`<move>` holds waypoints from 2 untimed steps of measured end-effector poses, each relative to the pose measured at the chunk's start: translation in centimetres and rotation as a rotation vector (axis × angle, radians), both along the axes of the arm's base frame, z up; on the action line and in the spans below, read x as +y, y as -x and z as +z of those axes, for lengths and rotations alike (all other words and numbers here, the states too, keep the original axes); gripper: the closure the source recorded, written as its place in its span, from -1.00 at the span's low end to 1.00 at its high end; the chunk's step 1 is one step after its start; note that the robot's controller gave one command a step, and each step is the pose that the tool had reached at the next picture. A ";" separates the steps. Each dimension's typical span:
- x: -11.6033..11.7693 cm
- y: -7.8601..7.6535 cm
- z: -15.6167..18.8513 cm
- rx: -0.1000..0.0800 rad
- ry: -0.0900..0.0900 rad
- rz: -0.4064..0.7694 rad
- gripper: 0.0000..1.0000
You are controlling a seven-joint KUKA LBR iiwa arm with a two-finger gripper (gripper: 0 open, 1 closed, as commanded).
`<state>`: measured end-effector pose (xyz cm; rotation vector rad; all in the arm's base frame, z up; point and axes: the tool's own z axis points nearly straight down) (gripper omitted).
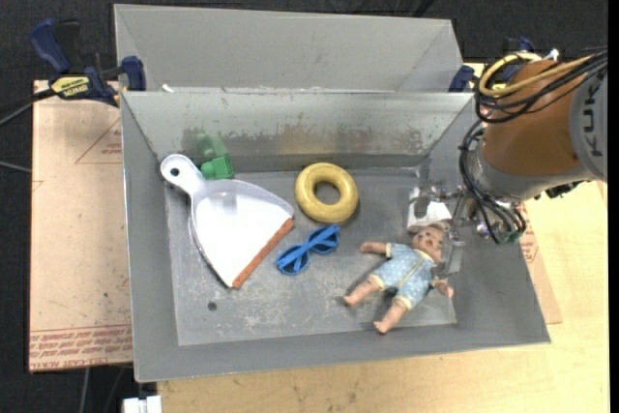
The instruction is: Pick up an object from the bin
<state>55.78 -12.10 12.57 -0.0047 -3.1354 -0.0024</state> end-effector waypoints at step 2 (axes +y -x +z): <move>-2.3 -2.9 -4.7 0.001 -0.007 0.069 -1.00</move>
Offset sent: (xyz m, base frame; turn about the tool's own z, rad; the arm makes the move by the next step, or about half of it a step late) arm 0.0281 -0.0284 -0.0557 -0.0731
